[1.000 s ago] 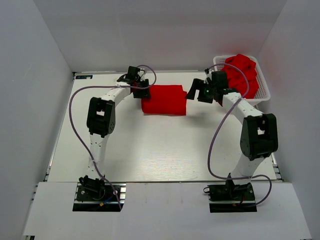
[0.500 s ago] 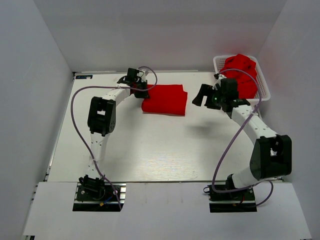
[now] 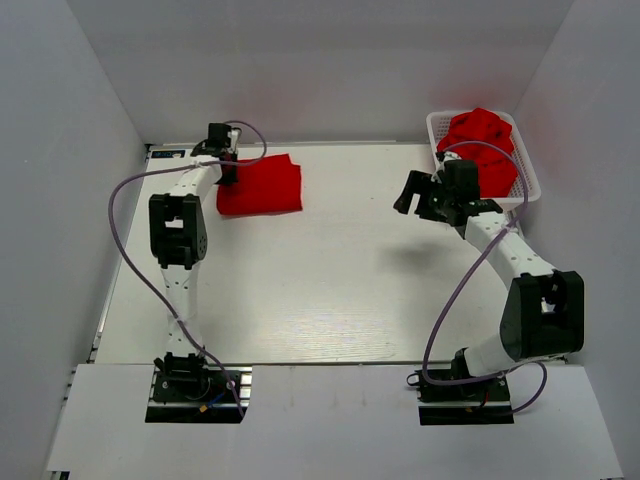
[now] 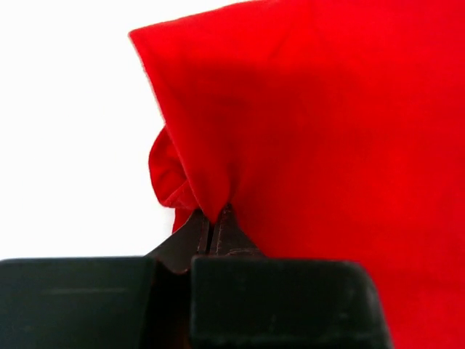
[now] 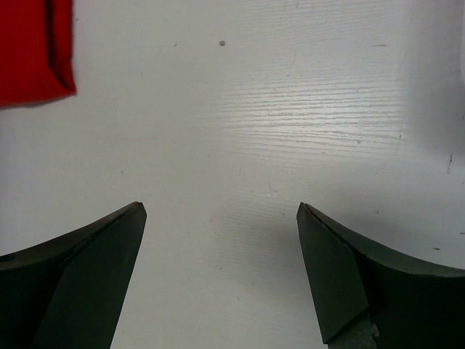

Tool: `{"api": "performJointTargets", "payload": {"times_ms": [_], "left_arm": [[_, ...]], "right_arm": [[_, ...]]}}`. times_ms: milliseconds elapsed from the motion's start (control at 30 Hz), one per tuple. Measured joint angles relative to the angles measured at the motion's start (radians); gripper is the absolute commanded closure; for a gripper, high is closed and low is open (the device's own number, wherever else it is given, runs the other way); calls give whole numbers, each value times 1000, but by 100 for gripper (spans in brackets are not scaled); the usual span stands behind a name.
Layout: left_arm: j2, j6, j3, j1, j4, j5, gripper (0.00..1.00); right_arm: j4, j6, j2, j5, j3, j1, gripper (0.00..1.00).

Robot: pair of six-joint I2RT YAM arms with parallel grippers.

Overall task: Fold and stack the t-shirts
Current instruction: Put the neatly folded tshirt into the corner of the board with the left arm

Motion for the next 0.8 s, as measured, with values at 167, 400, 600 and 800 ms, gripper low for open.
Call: {"api": "performJointTargets", "payload": {"times_ms": [167, 400, 600, 800], "left_arm": [[4, 74, 94, 83, -23, -118, 100], [34, 192, 212, 150, 0, -203, 100], [106, 270, 247, 184, 54, -261, 100], [191, 350, 278, 198, 131, -348, 100]], "right_arm": [[-12, 0, 56, 5, 32, -1, 10], [-23, -2, 122, 10, 90, -2, 10], [-29, -2, 159, 7, 119, -5, 10], [-32, 1, 187, -4, 130, -6, 10]]}}
